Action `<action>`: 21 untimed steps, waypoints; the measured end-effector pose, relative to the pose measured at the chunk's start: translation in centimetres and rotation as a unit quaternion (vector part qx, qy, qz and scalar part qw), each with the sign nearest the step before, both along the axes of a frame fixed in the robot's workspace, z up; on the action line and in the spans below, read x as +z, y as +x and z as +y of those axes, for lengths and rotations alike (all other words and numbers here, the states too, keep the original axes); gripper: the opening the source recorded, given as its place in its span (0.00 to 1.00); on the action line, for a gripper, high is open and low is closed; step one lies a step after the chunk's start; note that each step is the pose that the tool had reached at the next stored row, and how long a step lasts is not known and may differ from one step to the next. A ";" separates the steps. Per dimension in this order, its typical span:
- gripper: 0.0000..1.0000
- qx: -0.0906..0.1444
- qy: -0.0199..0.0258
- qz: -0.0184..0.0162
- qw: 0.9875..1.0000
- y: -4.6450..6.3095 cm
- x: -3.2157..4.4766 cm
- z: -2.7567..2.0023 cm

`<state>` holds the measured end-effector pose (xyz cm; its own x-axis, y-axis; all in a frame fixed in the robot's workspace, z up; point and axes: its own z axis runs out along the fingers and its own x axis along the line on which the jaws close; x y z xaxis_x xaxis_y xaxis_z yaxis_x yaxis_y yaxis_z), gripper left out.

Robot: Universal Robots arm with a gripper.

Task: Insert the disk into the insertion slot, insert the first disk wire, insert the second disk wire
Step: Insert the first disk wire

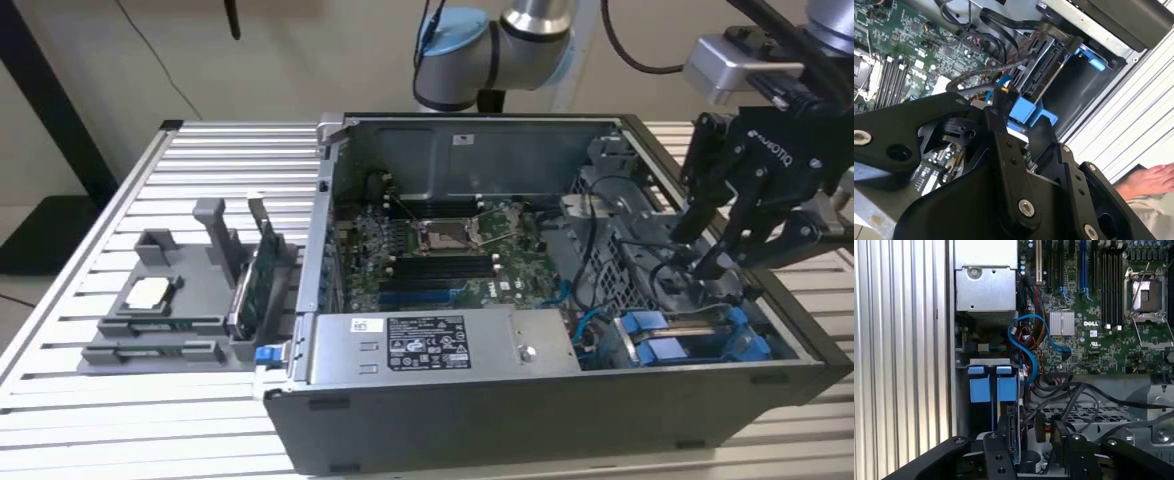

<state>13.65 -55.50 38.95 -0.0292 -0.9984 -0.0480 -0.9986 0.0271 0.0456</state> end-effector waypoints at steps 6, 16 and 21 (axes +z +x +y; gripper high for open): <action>0.45 0.000 0.025 0.000 1.000 0.0 -0.21 0.00; 0.38 0.001 0.043 0.000 0.999 0.4 -0.41 -0.37; 0.35 0.001 0.044 0.000 0.999 0.4 -0.64 -0.55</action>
<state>14.04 -56.05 38.31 -0.0275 -0.9903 -0.1359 -0.9987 0.0213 0.0469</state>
